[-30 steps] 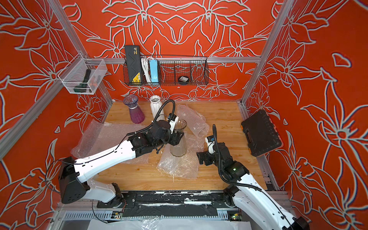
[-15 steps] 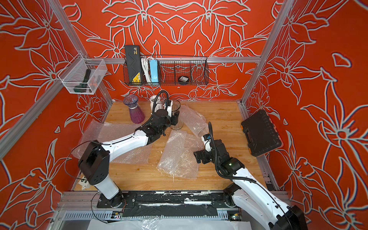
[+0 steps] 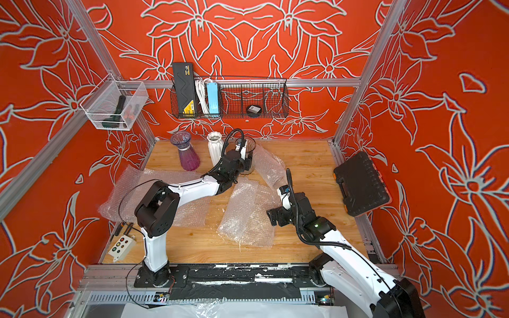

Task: Unwrap the vase from the bubble wrap
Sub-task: Place the vase at the center of the board.

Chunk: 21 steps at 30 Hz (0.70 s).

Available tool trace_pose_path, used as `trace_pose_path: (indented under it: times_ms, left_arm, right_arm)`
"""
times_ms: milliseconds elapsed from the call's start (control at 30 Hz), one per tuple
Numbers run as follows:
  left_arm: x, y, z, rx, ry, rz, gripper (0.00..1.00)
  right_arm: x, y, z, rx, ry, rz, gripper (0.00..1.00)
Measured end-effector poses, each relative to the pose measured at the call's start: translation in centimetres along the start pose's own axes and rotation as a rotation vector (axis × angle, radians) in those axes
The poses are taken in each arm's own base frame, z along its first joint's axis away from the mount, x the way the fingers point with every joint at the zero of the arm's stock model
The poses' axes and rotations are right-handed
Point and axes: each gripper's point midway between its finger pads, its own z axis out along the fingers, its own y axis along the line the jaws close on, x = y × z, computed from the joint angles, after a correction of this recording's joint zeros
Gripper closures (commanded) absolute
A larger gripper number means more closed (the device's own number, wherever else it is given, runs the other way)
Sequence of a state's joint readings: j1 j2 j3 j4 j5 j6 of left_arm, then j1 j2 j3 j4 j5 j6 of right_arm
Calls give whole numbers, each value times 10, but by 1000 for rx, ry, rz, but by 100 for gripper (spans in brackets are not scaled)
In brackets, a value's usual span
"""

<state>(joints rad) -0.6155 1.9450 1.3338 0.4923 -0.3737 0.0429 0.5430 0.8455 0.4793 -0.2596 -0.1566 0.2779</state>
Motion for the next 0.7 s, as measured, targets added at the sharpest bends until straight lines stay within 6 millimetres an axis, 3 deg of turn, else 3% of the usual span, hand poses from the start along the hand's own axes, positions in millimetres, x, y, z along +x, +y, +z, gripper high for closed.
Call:
trace_pose_path:
  times_ms: [300,600,700]
  left_arm:
    - [4,21,6,-37,-5,-7,100]
    - [28,16,24,-34,22,22,99]
    - [28,17,26,-34,21,22,76]
  right_arm:
    - [5,-2,9,4,23,0,2]
    - [9,-3,13,8,41,-3,2]
    - [8,-3,13,7,38,-5,2]
